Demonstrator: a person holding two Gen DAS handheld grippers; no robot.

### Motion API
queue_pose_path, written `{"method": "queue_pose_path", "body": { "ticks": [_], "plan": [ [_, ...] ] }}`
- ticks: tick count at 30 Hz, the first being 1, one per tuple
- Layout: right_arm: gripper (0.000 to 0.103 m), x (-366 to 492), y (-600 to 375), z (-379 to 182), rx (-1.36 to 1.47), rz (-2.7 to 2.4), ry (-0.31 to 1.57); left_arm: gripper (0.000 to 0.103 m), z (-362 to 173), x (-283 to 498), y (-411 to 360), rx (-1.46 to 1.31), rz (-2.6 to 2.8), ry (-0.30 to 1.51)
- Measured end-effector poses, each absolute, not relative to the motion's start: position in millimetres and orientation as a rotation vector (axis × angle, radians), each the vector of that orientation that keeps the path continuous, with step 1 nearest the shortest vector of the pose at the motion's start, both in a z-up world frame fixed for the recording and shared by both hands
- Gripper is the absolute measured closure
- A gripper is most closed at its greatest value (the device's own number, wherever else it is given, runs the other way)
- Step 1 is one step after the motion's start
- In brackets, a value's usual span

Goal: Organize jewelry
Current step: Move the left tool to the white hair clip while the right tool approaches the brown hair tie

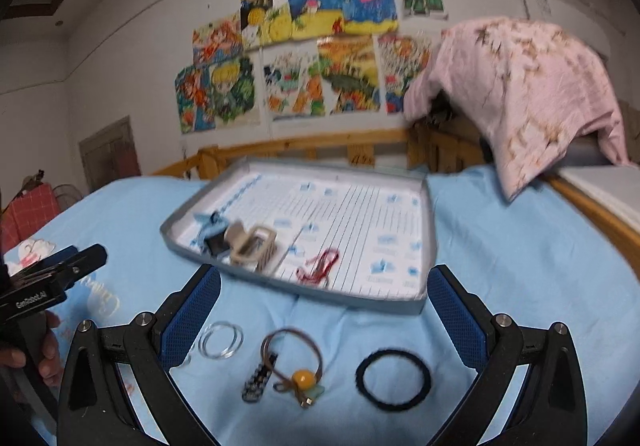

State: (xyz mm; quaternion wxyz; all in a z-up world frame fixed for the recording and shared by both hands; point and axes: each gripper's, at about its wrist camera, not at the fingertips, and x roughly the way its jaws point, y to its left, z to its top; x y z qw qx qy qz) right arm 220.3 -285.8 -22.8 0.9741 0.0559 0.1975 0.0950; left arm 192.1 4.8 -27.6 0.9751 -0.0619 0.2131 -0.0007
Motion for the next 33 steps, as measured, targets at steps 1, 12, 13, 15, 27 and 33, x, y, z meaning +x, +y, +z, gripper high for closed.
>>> {"method": "queue_pose_path", "body": {
  "ticks": [1,12,13,15,27,33],
  "plan": [
    [0.001,221.8,-286.0,-26.5,0.118,0.197,0.417,0.000,-30.7,194.0,3.0,-0.115,-0.008,0.447],
    [0.038,230.1,-272.2,-67.3,0.086,0.298,0.591,0.004,-67.7,207.9,6.5,-0.155,-0.135,0.608],
    [0.042,230.3,-271.2,-69.9,0.085,0.305,0.602,0.009,-70.6,208.1,6.3,-0.157,-0.150,0.618],
    [0.045,230.7,-269.3,-75.4,0.082,0.314,0.624,0.016,-77.1,210.0,4.1,-0.157,-0.191,0.651],
    [0.052,240.8,-268.8,-97.9,0.105,0.336,0.706,0.034,-105.3,218.6,1.9,-0.217,-0.351,0.754],
    [0.061,243.9,-265.9,-101.8,0.104,0.356,0.721,0.056,-108.8,221.1,-2.0,-0.210,-0.390,0.778]
  ]
}}
